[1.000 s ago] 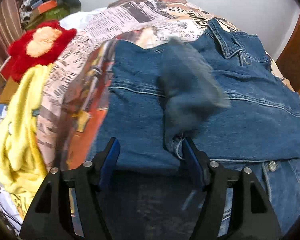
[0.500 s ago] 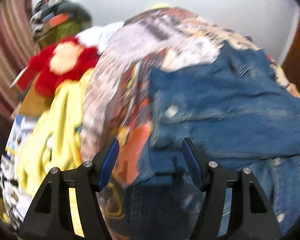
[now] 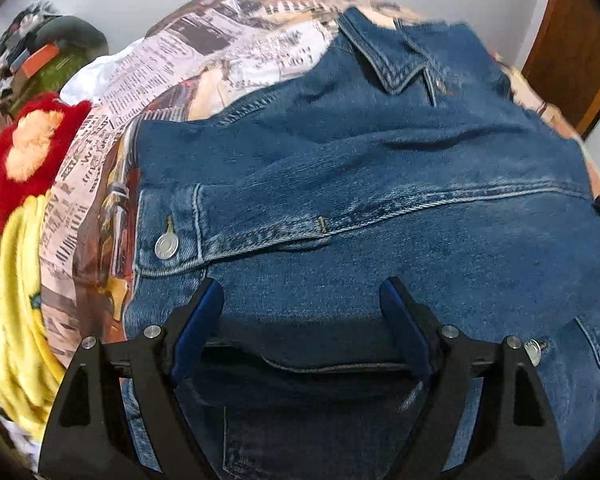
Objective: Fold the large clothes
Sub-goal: 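Fold the jacket side inward with the right gripper and release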
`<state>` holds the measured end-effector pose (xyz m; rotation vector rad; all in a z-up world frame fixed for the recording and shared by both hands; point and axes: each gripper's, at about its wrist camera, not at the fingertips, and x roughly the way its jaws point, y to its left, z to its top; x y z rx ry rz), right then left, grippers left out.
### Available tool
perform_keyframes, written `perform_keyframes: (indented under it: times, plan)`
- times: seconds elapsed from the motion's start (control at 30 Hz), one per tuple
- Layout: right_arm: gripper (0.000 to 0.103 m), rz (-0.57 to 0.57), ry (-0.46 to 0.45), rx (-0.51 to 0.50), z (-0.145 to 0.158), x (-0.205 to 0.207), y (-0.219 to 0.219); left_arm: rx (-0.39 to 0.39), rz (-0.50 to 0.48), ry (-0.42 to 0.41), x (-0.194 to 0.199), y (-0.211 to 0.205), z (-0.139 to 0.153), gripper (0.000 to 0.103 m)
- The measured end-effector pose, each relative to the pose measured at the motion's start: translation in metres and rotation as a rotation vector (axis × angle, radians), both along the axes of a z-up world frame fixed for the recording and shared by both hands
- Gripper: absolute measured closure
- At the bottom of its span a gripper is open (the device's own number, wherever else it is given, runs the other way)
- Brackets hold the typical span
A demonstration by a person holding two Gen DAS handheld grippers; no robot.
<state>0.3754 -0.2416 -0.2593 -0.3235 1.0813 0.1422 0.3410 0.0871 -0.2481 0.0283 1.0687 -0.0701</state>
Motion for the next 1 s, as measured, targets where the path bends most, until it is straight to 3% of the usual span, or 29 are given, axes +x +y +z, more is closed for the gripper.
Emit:
perform_keyframes:
  times: [0.1, 0.33, 0.37, 0.4, 0.43, 0.5, 0.67, 0.77, 0.9, 1.0]
  plan:
    - [0.091, 0.044, -0.039, -0.028, -0.002, -0.01, -0.001, -0.017, -0.02, 0.015, -0.009, 0.007, 0.0, 0.021]
    - [0.088, 0.028, -0.078, -0.048, 0.0, -0.022, -0.003, 0.054, -0.061, -0.02, -0.034, 0.001, 0.006, 0.021]
    - [0.082, 0.027, -0.085, -0.053, 0.0, -0.023, -0.003, 0.044, -0.054, -0.02, -0.034, 0.002, 0.006, 0.021]
    - [0.061, 0.021, -0.096, -0.07, 0.001, -0.024, -0.003, 0.033, -0.047, -0.02, -0.036, 0.004, 0.006, 0.021]
    - [0.032, 0.0, -0.122, -0.115, 0.001, -0.026, -0.003, 0.022, -0.041, -0.019, -0.038, 0.006, 0.006, 0.021]
    - [0.021, -0.036, -0.19, -0.2, 0.004, -0.029, -0.008, 0.029, -0.02, -0.017, -0.041, 0.01, 0.006, 0.016]
    - [0.02, -0.09, -0.092, -0.046, 0.009, -0.027, -0.039, 0.052, 0.055, 0.008, -0.048, 0.033, 0.008, 0.016]
    - [0.02, -0.128, -0.072, 0.023, 0.015, -0.022, -0.05, 0.058, 0.104, -0.03, -0.05, 0.052, 0.023, 0.016]
    - [0.02, -0.159, -0.039, 0.199, 0.026, -0.008, -0.06, 0.043, 0.154, -0.072, -0.035, 0.077, 0.044, 0.015]
    - [0.02, -0.174, -0.004, 0.307, 0.029, 0.01, -0.06, -0.012, 0.175, -0.075, -0.011, 0.096, 0.049, 0.015]
